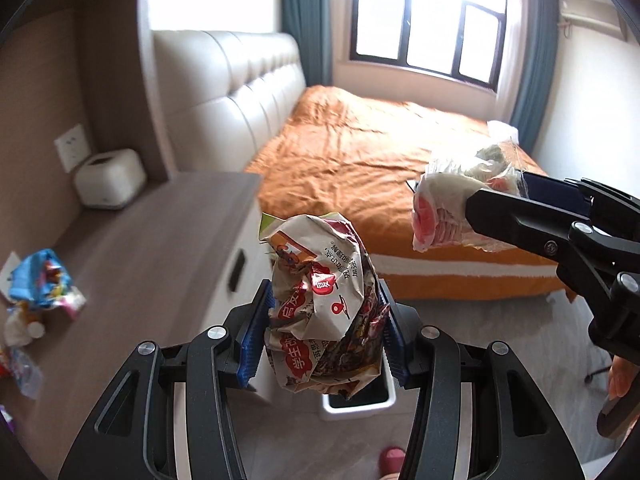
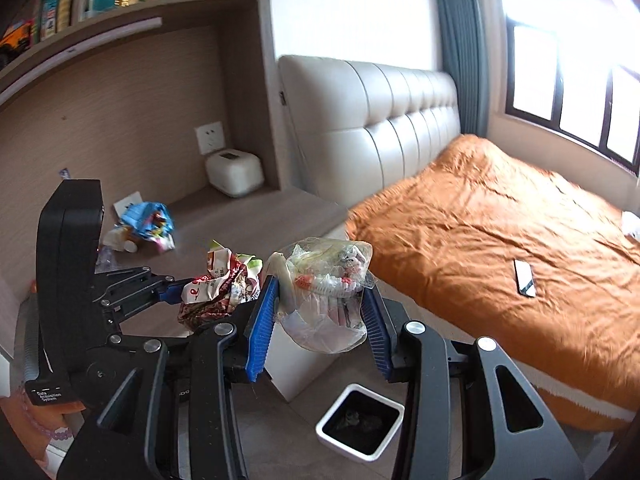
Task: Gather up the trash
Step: 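Carry both wrappers to the white bin and open both tools over it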
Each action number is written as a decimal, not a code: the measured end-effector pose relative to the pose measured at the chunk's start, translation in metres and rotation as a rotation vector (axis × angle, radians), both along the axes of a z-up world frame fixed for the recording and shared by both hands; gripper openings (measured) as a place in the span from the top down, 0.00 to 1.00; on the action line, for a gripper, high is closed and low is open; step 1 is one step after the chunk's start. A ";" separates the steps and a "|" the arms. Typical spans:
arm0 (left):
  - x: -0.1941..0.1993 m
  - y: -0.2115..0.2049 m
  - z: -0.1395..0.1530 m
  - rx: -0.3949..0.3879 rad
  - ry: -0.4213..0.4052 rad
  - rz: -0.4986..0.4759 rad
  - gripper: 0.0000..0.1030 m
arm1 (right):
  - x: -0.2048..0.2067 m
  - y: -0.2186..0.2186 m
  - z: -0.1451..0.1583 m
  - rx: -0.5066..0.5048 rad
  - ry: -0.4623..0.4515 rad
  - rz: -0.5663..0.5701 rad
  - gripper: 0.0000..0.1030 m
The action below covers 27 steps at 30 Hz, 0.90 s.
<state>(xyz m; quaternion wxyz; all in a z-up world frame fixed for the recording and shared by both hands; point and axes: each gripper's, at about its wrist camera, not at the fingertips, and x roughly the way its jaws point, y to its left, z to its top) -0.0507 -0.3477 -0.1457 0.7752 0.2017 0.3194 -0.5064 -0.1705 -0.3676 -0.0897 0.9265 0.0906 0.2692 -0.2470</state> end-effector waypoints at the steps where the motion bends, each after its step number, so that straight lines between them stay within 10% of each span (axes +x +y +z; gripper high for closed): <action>1: -0.001 -0.005 -0.006 0.010 0.004 -0.006 0.52 | -0.003 -0.006 -0.007 0.013 0.006 -0.008 0.58; 9: 0.000 -0.052 -0.096 0.093 0.057 -0.072 0.52 | -0.008 -0.059 -0.091 0.124 0.063 -0.042 0.58; 24: 0.009 -0.119 -0.404 0.319 0.199 -0.152 0.52 | 0.004 -0.150 -0.378 0.350 0.256 -0.092 0.58; 27: 0.014 -0.126 -0.453 0.335 0.216 -0.144 0.37 | 0.006 -0.152 -0.419 0.363 0.280 -0.085 0.53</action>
